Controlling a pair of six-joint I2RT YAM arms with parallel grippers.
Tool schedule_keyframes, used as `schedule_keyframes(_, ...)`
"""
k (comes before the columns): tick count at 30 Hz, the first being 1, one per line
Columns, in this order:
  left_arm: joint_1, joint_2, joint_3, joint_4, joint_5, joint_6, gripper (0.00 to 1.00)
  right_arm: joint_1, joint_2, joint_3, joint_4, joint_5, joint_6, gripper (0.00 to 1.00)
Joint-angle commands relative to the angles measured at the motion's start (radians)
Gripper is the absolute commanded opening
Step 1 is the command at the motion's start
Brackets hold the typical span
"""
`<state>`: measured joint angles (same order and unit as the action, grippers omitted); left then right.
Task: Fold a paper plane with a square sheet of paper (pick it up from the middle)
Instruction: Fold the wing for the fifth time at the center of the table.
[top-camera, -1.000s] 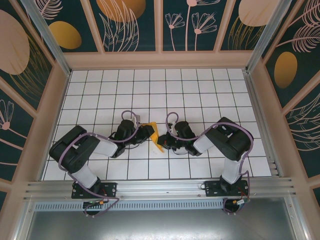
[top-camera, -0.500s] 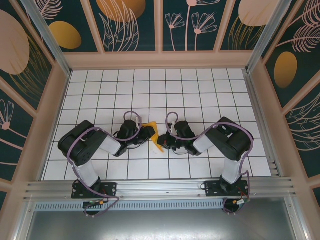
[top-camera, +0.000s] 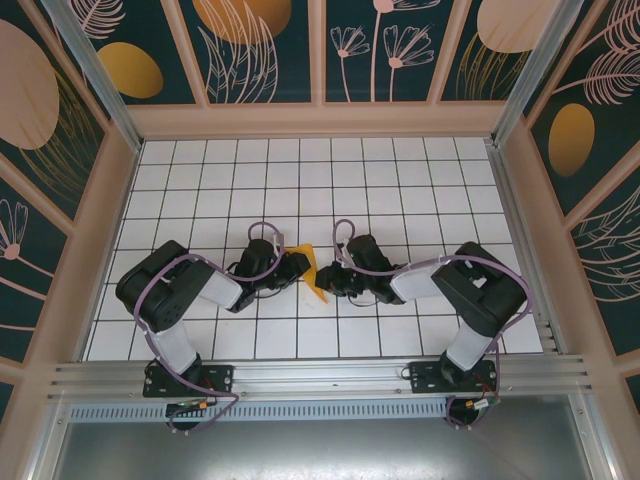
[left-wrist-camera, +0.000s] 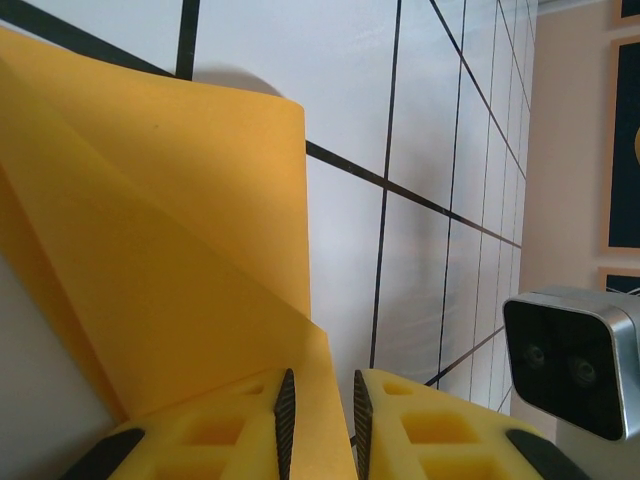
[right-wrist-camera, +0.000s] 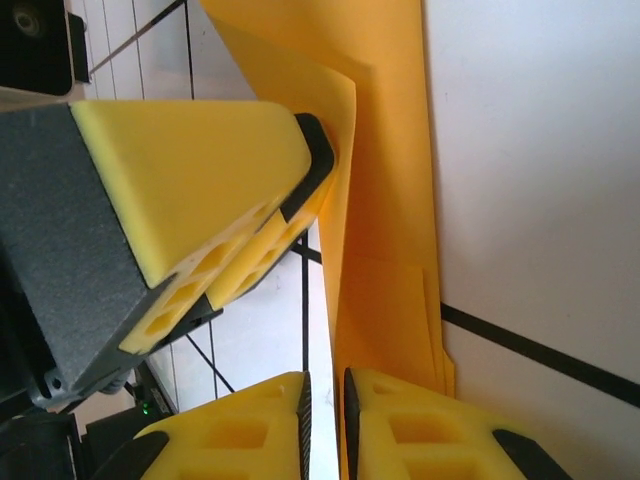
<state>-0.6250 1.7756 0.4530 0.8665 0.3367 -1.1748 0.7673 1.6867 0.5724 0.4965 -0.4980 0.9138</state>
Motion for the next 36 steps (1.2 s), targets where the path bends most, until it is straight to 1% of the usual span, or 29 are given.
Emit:
schedule_keyframes(1, -0.007, 0.033, 0.013, -0.102, -0.039, 0.038, 0.27, 0.003, -0.024, 0.014, -0.056, -0.018, -0.042, 0.15)
schedule_keyframes(2, -0.007, 0.033, 0.014, -0.106, -0.041, 0.039, 0.27, 0.004, -0.020, 0.012, -0.050, -0.030, -0.043, 0.13)
schedule_keyframes(4, -0.007, 0.031, 0.016, -0.110, -0.042, 0.041, 0.27, 0.006, -0.005, 0.016, -0.063, -0.040, -0.054, 0.11)
schedule_keyframes(7, -0.007, 0.029, 0.021, -0.119, -0.041, 0.042, 0.27, 0.013, 0.020, 0.013, -0.106, -0.015, -0.075, 0.08)
schedule_keyframes(10, -0.007, 0.027, 0.021, -0.124, -0.042, 0.043, 0.26, 0.021, 0.056, 0.004, -0.096, -0.039, -0.088, 0.08)
schedule_keyframes(15, -0.008, 0.024, 0.024, -0.136, -0.044, 0.044, 0.26, 0.029, 0.090, 0.010, -0.141, -0.013, -0.101, 0.07)
schedule_keyframes(17, -0.007, 0.021, 0.021, -0.138, -0.046, 0.043, 0.26, 0.030, 0.086, 0.021, -0.178, 0.008, -0.109, 0.08)
schedule_keyframes(19, -0.007, 0.019, 0.021, -0.140, -0.046, 0.043, 0.26, 0.030, 0.066, 0.025, -0.187, 0.004, -0.107, 0.09)
schedule_keyframes(22, -0.007, 0.013, 0.020, -0.145, -0.047, 0.044, 0.26, 0.030, 0.003, 0.030, -0.195, 0.002, -0.097, 0.11)
schedule_keyframes(26, -0.007, 0.013, 0.020, -0.150, -0.048, 0.046, 0.26, 0.029, -0.057, 0.049, -0.237, 0.002, -0.111, 0.13)
schedule_keyframes(30, -0.007, 0.012, 0.020, -0.150, -0.048, 0.045, 0.26, 0.032, -0.057, 0.048, -0.253, -0.012, -0.111, 0.13)
schedule_keyframes(35, -0.007, 0.009, 0.022, -0.150, -0.047, 0.047, 0.26, 0.039, -0.019, 0.031, -0.253, -0.013, -0.104, 0.13)
schedule_keyframes(36, -0.007, 0.010, 0.021, -0.150, -0.048, 0.045, 0.26, 0.042, -0.012, 0.028, -0.259, -0.004, -0.103, 0.11)
